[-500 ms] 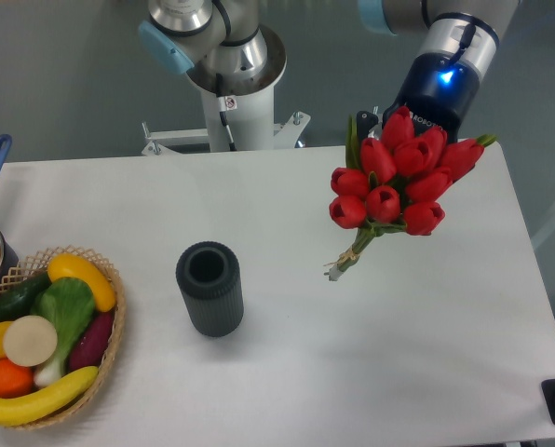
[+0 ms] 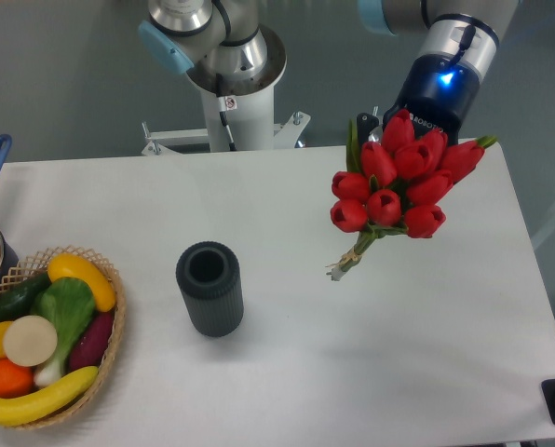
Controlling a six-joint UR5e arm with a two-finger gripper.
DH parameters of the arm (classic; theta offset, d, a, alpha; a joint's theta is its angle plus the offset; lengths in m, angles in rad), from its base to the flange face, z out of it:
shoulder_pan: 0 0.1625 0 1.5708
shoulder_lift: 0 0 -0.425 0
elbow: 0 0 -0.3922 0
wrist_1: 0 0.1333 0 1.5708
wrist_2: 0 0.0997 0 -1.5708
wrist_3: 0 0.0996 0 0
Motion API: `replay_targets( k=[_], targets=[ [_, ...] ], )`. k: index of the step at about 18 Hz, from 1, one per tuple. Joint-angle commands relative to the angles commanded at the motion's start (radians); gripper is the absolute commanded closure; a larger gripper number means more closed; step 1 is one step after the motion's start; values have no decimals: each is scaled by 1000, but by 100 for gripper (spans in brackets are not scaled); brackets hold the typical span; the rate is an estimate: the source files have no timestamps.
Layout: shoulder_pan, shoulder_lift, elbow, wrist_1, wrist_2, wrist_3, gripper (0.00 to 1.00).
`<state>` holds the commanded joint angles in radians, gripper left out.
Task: Place the flowers on the table
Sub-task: 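Move the held red tulip bouquet with the gripper toward the table center, then lower the tulip bouquet with the gripper onto the table surface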
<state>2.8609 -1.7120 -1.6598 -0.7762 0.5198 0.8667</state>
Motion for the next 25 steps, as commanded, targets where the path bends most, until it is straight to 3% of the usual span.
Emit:
replay_targets(
  k=[5, 9, 14, 18, 25],
  targets=[
    [-11, 31, 0, -3, 181, -2, 63],
    [-80, 28, 2, -3, 359, 2, 64],
    [-184, -12, 9, -5, 635, 67, 64],
    [-233, -47, 15, -6, 761, 89, 64],
    [-250, -95, -2, -12, 1000, 164, 64]
  ],
)
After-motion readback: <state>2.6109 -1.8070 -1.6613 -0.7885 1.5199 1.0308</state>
